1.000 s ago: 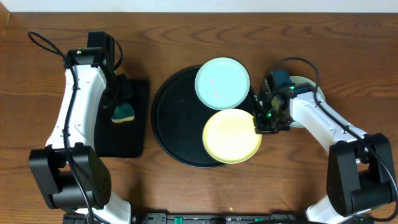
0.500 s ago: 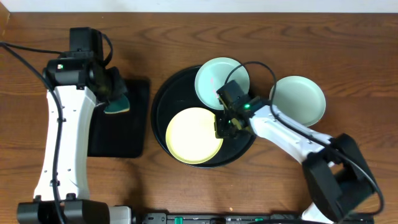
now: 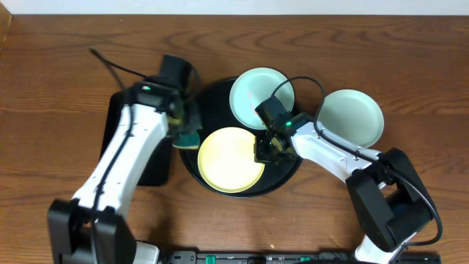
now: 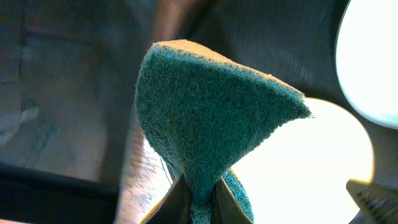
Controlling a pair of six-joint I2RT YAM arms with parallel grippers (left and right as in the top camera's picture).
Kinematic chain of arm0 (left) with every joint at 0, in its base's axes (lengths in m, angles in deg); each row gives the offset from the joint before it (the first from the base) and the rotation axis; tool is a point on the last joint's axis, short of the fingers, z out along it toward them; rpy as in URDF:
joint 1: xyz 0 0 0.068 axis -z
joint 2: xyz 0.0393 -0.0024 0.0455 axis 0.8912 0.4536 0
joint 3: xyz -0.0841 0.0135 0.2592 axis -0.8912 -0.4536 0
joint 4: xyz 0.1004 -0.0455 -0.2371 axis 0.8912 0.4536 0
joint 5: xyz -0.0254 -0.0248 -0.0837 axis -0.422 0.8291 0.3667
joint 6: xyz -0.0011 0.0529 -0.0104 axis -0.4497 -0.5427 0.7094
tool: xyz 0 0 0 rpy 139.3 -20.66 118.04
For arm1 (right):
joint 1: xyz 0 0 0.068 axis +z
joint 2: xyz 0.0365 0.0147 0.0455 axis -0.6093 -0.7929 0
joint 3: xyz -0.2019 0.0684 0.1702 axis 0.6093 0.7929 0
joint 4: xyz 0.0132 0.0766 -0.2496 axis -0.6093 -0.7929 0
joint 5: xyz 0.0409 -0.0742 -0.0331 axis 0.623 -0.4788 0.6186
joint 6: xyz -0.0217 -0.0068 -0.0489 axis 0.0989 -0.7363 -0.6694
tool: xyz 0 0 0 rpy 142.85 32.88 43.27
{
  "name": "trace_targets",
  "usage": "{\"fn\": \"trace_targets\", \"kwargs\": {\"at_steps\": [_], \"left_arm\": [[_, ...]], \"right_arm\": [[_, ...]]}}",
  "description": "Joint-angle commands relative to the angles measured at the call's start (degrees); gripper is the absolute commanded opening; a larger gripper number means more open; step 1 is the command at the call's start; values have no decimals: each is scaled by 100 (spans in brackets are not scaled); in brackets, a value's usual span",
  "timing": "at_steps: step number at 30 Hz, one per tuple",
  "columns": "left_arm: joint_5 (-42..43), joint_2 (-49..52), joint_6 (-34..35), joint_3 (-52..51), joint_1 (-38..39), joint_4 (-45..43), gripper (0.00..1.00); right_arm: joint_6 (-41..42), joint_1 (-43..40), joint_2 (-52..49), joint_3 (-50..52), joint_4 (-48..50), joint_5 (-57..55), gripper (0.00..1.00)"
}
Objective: Clean dirty plates on tray and stack at the side
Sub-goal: 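Scrub the yellow plate with the sponge in the left gripper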
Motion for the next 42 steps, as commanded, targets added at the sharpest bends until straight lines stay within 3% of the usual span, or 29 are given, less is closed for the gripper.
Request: {"fn": "trace_targets", "kwargs": {"at_steps": [1, 7, 16, 19, 26, 28, 34, 39, 42], "left_arm": [[356, 415, 7, -155, 302, -48, 7], [546, 1064, -131, -153, 745, -188, 7], [341, 1209, 94, -273, 1128, -267, 7], [177, 1211, 457, -597, 1154, -651, 8], [162, 1211, 492, -1237, 1154, -1325, 7], [369, 1211, 234, -1314, 1154, -1410, 7], [2660, 1209, -2142, -1314, 1154, -1628, 7], [2767, 1209, -2323, -1314, 1152, -1711, 7], [2186, 1209, -2052, -1311, 1145, -1762, 7]], "right_arm": [[127, -46, -111, -103, 15, -55, 1], [127, -46, -111, -103, 17, -55, 1], [127, -46, -111, -103, 15, -55, 1], [127, -46, -111, -103, 17, -55, 1], [107, -46, -111, -103, 17, -52, 1], [107, -46, -111, -103, 20, -52, 1], [107, -46, -111, -101, 20, -52, 1], [107, -46, -111, -103, 20, -52, 1], [107, -46, -111, -103, 20, -52, 1]]}}
